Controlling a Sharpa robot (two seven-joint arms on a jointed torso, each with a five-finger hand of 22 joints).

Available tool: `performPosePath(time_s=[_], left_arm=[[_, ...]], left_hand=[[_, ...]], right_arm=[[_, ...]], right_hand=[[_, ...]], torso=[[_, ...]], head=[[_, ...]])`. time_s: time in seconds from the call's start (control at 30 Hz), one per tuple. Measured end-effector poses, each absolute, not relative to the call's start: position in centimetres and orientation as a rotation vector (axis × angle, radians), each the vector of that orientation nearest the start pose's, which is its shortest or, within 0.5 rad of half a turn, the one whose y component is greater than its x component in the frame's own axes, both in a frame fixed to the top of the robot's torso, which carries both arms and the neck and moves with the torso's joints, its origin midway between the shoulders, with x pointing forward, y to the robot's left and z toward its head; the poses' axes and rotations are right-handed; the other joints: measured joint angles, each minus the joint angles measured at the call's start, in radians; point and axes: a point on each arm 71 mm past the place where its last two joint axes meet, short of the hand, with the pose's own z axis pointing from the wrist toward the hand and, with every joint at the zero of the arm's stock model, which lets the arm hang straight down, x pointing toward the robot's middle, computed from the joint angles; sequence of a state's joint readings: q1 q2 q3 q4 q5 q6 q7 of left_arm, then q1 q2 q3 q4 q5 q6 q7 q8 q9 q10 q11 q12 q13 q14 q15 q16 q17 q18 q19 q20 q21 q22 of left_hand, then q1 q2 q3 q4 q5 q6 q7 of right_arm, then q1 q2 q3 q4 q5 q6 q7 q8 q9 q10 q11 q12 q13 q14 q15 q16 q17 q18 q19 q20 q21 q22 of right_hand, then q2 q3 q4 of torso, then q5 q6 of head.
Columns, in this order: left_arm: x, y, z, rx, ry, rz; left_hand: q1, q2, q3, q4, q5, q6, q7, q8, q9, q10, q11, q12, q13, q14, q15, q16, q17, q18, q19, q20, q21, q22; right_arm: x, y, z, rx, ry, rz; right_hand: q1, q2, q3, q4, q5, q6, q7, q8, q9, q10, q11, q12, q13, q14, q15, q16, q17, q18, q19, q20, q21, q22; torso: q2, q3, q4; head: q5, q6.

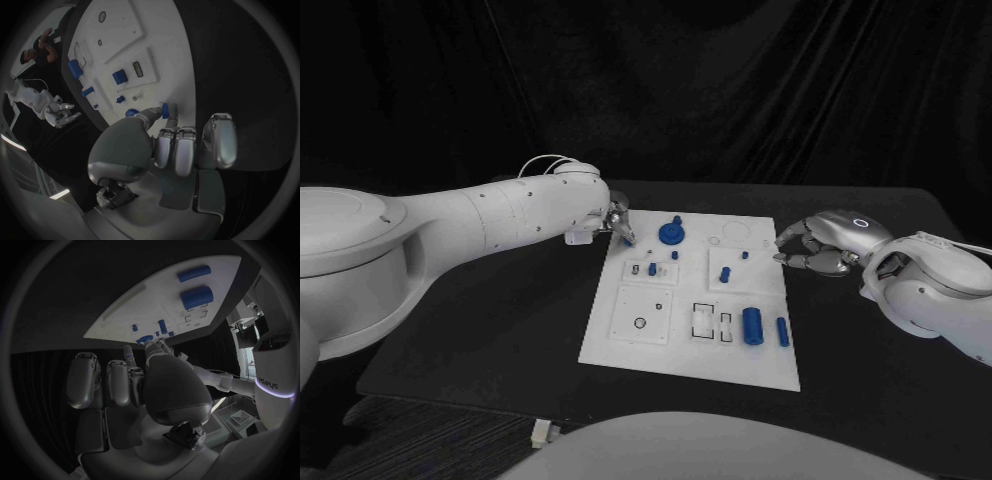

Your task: Assemble the parts on the task board

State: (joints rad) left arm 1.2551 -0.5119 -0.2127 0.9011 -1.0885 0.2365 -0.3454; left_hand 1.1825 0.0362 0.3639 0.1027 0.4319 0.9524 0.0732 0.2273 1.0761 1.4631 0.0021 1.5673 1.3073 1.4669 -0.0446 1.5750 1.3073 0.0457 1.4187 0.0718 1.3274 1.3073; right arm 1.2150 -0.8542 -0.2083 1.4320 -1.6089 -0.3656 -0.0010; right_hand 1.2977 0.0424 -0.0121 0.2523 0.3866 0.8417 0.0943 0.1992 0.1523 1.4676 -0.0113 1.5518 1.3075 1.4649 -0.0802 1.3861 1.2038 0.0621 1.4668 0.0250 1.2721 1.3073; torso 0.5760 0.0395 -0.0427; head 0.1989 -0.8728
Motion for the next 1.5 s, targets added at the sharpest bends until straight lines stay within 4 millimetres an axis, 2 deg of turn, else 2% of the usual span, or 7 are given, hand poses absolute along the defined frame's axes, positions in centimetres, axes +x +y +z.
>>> performPosePath(time_s=[0.07, 0.2, 0.53, 0.73, 0.83, 1.13, 1.5], left_arm=[[55.8, 23.7, -27.4, -0.159, 2.372, -0.194], [55.7, 23.7, -27.3, -0.156, 2.364, -0.210], [54.4, 24.5, -27.0, -0.197, 2.337, -0.267], [53.5, 24.8, -25.2, -0.304, 2.340, -0.346], [52.9, 24.5, -24.7, -0.338, 2.363, -0.362], [51.4, 23.6, -24.8, -0.352, 2.479, -0.355], [51.1, 23.1, -25.2, -0.308, 2.517, -0.307]], left_hand=[[-0.016, -0.016, 0.043, 0.001, 0.029, 0.002, -0.002, 0.011, 0.015, 0.000, 0.000, 0.000, 0.000, 0.000, 0.000, 0.000, 0.000, 0.000, 0.000, 0.000, 0.000, 0.000], [-0.017, -0.015, 0.059, 0.017, 0.048, 0.002, -0.002, 0.020, 0.028, 0.000, 0.000, 0.000, 0.000, 0.000, 0.000, 0.000, 0.000, 0.000, 0.000, 0.000, 0.000, 0.000], [-0.034, -0.024, 0.085, 0.016, 0.049, 0.006, 0.002, 0.032, 0.045, 0.000, 0.000, 0.000, 0.000, 0.000, 0.000, 0.000, 0.000, 0.000, 0.000, 0.000, 0.003, 0.000], [-0.049, -0.039, 0.085, 0.016, 0.049, 0.010, -0.002, 0.032, 0.051, 0.000, 0.000, 0.000, 0.000, 0.000, 0.000, 0.000, 0.000, 0.000, 0.000, 0.000, 0.008, 0.000], [-0.059, -0.049, 0.127, -0.020, 0.032, 0.013, -0.002, 0.034, 0.054, 0.000, 0.000, 0.000, 0.000, 0.000, 0.000, 0.000, 0.000, 0.000, 0.000, 0.000, 0.008, 0.000], [-0.069, -0.047, 0.128, -0.021, 0.007, 0.010, -0.004, 0.034, 0.060, 0.000, 0.000, 0.000, 0.000, 0.000, 0.000, 0.000, 0.000, 0.000, 0.000, 0.000, 0.003, 0.000], [-0.096, -0.038, 0.128, -0.022, -0.032, -0.002, -0.009, 0.040, 0.070, 0.000, 0.000, 0.000, 0.000, 0.000, 0.000, 0.000, 0.000, 0.000, -0.004, -0.004, -0.001, 0.000]], right_arm=[[47.5, -22.9, -23.7, -0.398, 1.692, 0.539], [47.5, -22.9, -23.7, -0.398, 1.692, 0.538], [47.5, -23.0, -23.8, -0.396, 1.694, 0.536], [47.5, -23.2, -23.8, -0.394, 1.696, 0.532], [47.5, -23.2, -23.8, -0.394, 1.696, 0.530], [47.5, -23.1, -23.8, -0.395, 1.697, 0.531], [47.5, -23.2, -23.8, -0.394, 1.697, 0.531]], right_hand=[[0.003, 0.003, 0.000, 0.000, 0.000, 0.000, 0.000, 0.000, -0.001, 0.000, 0.000, -0.003, 0.000, 0.000, 0.000, 0.000, -0.001, 0.000, 0.000, 0.000, 0.000, 0.000], [0.005, 0.005, 0.000, 0.000, 0.000, 0.000, 0.000, 0.000, -0.001, 0.000, 0.000, -0.004, 0.000, 0.000, 0.000, 0.000, -0.001, 0.000, 0.000, 0.000, 0.000, 0.000], [0.005, 0.005, 0.006, 0.000, 0.000, 0.000, 0.000, 0.000, -0.001, 0.000, 0.000, -0.004, 0.000, 0.000, 0.000, -0.005, -0.005, 0.000, 0.000, 0.000, -0.004, 0.000], [0.008, 0.008, 0.006, 0.000, 0.000, 0.000, 0.000, 0.000, -0.002, 0.000, 0.000, -0.004, 0.000, 0.000, 0.000, -0.005, -0.006, 0.000, 0.000, 0.000, -0.004, 0.001], [0.009, 0.009, 0.006, 0.000, 0.000, 0.000, 0.000, 0.000, -0.002, 0.000, 0.000, -0.008, 0.001, 0.000, 0.000, -0.005, -0.006, 0.000, 0.000, 0.000, -0.004, 0.001], [0.009, 0.009, 0.006, 0.000, 0.000, 0.000, 0.000, 0.000, -0.002, 0.000, 0.000, -0.011, 0.002, 0.000, 0.000, -0.005, -0.006, 0.000, 0.000, 0.000, -0.004, 0.001], [0.009, 0.009, 0.006, 0.000, 0.000, 0.000, 0.000, 0.000, -0.001, 0.000, 0.000, -0.011, 0.002, 0.000, 0.000, -0.004, -0.006, 0.000, 0.000, 0.000, -0.004, 0.001]], torso=[[0.000, 0.0000, 0.0000], [0.000, 0.0001, 0.0000], [0.000, 0.0002, 0.0003], [0.000, 0.0002, 0.0007], [0.000, 0.0002, 0.0009], [-0.001, 0.0005, 0.0005], [-0.005, 0.0035, -0.0005]], head=[[0.000, 0.000], [0.001, 0.000], [0.003, 0.000], [0.002, 0.000], [0.003, 0.000], [0.001, 0.000], [0.001, 0.000]])
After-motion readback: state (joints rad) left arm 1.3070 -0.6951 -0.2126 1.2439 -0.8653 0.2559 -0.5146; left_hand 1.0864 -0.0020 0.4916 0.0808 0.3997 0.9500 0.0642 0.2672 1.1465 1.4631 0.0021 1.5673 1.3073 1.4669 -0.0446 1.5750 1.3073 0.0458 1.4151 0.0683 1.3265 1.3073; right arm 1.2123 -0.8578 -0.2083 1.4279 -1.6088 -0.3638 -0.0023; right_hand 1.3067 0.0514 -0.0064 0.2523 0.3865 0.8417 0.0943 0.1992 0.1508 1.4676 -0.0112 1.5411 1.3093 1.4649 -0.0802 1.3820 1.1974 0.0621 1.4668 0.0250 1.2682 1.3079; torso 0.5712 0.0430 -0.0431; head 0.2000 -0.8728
